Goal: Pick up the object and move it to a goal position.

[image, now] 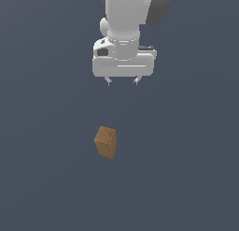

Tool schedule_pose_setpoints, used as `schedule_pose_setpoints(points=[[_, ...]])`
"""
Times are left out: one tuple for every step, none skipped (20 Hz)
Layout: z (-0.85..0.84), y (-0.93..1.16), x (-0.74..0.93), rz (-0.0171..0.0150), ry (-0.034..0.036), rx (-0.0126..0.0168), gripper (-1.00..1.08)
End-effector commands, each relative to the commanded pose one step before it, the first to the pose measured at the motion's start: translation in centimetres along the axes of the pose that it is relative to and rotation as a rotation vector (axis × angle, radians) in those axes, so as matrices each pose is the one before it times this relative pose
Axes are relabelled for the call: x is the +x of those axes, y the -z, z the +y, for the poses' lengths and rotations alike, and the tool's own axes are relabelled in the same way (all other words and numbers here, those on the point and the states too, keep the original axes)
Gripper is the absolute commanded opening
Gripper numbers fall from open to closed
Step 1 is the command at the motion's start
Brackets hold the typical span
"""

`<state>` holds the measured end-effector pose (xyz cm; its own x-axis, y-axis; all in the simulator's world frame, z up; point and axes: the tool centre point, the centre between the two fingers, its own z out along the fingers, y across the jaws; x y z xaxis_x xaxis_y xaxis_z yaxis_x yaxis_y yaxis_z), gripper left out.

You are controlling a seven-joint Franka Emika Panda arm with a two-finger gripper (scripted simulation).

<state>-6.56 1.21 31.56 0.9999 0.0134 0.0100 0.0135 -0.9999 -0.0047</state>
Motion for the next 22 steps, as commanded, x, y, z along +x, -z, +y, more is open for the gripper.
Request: schedule_pose_setpoints(points=[[0.001, 0.000, 0.000, 0.00000, 0.00000, 0.00000, 1.00], [-0.068, 0.030, 0.018, 0.00065, 0.00100, -0.00008, 1.00], [-0.206, 0.092, 0.049, 0.00200, 0.00305, -0.00018, 1.00], [-0.335, 0.150, 0.081, 0.00325, 0.00496, -0.00027, 1.00], [-0.467, 0.210, 0.108, 0.00453, 0.00693, -0.00035, 1.00], [-0.594, 0.268, 0.133, 0.00574, 0.00883, -0.00040, 1.00], [-0.628, 0.286, 0.132, 0.00604, 0.00940, -0.00037, 1.00], [-0.493, 0.226, 0.095, 0.00471, 0.00745, -0.00027, 1.00], [-0.353, 0.166, 0.059, 0.00336, 0.00545, -0.00019, 1.00], [-0.211, 0.102, 0.027, 0.00198, 0.00336, -0.00013, 1.00], [-0.069, 0.037, -0.001, 0.00063, 0.00123, -0.00006, 1.00], [0.068, -0.031, -0.015, -0.00067, -0.00099, 0.00002, 1.00], [0.112, -0.061, 0.007, -0.00099, -0.00206, 0.00012, 1.00], [0.064, -0.051, 0.050, -0.00047, -0.00176, 0.00017, 1.00], [0.049, -0.057, 0.095, -0.00022, -0.00204, 0.00025, 1.00], [0.054, -0.073, 0.136, -0.00016, -0.00265, 0.00035, 1.00], [0.076, -0.097, 0.172, -0.00027, -0.00348, 0.00044, 1.00], [0.103, -0.125, 0.204, -0.00046, -0.00437, 0.00051, 1.00], [0.133, -0.153, 0.236, -0.00063, -0.00528, 0.00058, 1.00], [0.157, -0.179, 0.267, -0.00077, -0.00610, 0.00063, 1.00], [0.176, -0.203, 0.298, -0.00086, -0.00682, 0.00066, 1.00], [0.190, -0.227, 0.329, -0.00091, -0.00748, 0.00069, 1.00]])
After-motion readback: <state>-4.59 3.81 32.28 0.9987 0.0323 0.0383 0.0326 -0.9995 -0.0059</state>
